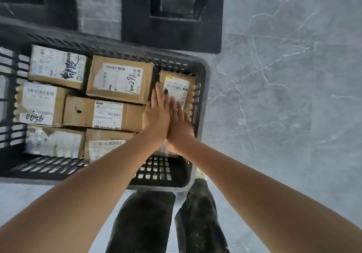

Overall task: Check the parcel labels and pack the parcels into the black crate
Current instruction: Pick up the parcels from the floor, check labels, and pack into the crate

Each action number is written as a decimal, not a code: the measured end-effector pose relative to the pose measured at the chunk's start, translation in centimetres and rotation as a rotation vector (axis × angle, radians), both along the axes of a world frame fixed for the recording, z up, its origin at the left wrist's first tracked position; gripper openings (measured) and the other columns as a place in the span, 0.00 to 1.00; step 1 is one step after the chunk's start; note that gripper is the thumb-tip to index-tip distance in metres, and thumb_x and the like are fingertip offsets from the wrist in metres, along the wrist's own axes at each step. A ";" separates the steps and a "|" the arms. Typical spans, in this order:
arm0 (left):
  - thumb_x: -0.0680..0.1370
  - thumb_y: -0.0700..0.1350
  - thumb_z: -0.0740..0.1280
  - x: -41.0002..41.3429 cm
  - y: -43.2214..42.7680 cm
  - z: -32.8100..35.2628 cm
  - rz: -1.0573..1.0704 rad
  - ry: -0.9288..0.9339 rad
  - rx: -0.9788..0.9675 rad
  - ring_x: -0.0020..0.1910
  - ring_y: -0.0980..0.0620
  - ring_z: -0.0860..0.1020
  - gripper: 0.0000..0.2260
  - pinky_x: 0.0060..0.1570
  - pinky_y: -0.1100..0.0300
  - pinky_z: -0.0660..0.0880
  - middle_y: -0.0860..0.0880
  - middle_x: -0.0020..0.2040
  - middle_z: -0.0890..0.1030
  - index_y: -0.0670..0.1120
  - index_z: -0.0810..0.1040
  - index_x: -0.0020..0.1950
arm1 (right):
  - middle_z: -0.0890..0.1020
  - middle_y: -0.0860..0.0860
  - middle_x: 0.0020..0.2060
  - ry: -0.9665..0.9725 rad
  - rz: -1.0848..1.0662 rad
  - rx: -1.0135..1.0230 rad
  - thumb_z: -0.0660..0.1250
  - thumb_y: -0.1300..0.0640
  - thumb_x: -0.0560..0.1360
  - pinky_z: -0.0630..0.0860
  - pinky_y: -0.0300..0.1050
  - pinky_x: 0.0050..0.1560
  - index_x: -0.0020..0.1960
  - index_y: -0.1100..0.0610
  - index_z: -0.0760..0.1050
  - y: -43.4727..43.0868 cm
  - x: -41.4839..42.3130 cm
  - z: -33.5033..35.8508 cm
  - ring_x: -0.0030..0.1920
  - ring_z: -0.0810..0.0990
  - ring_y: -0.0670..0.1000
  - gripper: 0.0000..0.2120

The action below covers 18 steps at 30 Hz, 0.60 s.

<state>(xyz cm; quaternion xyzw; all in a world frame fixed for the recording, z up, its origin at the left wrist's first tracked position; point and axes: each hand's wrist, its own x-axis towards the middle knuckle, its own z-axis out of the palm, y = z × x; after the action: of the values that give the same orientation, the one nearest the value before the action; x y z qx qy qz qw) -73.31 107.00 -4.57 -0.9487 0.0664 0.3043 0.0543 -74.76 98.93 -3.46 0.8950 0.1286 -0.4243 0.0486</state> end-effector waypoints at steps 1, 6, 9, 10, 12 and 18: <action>0.77 0.46 0.64 0.4 -0.2 0.1 -0.114 -0.022 0.119 0.76 0.38 0.46 0.39 0.72 0.49 0.58 0.34 0.75 0.38 0.40 0.39 0.76 | 0.26 0.58 0.72 0.002 0.034 -0.009 0.61 0.62 0.76 0.40 0.54 0.75 0.70 0.60 0.22 -0.2 0.2 -0.1 0.74 0.30 0.57 0.46; 0.74 0.59 0.62 2.6 1.0 2.9 -0.399 0.030 0.343 0.75 0.36 0.43 0.41 0.73 0.40 0.49 0.36 0.76 0.44 0.41 0.44 0.77 | 0.31 0.57 0.74 0.102 0.046 0.041 0.63 0.64 0.75 0.43 0.51 0.75 0.75 0.59 0.31 -0.7 2.5 2.7 0.76 0.36 0.56 0.45; 0.74 0.49 0.65 4.0 2.2 7.0 -0.269 0.051 0.199 0.76 0.40 0.47 0.34 0.73 0.41 0.49 0.40 0.76 0.53 0.42 0.53 0.76 | 0.40 0.58 0.77 0.089 -0.067 0.159 0.61 0.66 0.75 0.45 0.52 0.75 0.77 0.59 0.42 -0.9 3.5 7.2 0.77 0.41 0.57 0.39; 0.74 0.46 0.65 4.5 2.6 9.0 -0.216 0.044 0.121 0.75 0.41 0.51 0.30 0.73 0.42 0.52 0.41 0.74 0.60 0.42 0.59 0.73 | 0.45 0.59 0.77 0.063 -0.113 0.216 0.60 0.65 0.76 0.47 0.52 0.75 0.77 0.59 0.48 -1.1 3.8 9.1 0.77 0.43 0.58 0.34; 0.75 0.43 0.64 5.3 3.2 13.7 -0.133 0.011 -0.021 0.68 0.43 0.66 0.18 0.69 0.45 0.62 0.43 0.64 0.74 0.43 0.70 0.65 | 0.60 0.59 0.74 -0.018 -0.204 0.345 0.59 0.62 0.78 0.56 0.53 0.74 0.73 0.59 0.61 -1.7 4.6 13.6 0.76 0.55 0.58 0.24; 0.79 0.45 0.59 9.0 2.0 31.6 0.013 -0.126 -0.264 0.39 0.50 0.77 0.09 0.34 0.59 0.72 0.48 0.40 0.78 0.45 0.77 0.51 | 0.82 0.53 0.52 -0.368 -0.421 0.594 0.55 0.58 0.79 0.70 0.45 0.50 0.54 0.55 0.78 -2.3 9.6 30.9 0.54 0.78 0.54 0.12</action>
<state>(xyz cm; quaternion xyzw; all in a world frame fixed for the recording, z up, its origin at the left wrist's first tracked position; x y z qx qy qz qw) -64.32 109.04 27.06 -0.9652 0.0964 0.2330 -0.0689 -65.11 96.64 27.46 0.9379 0.0486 -0.2022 -0.2778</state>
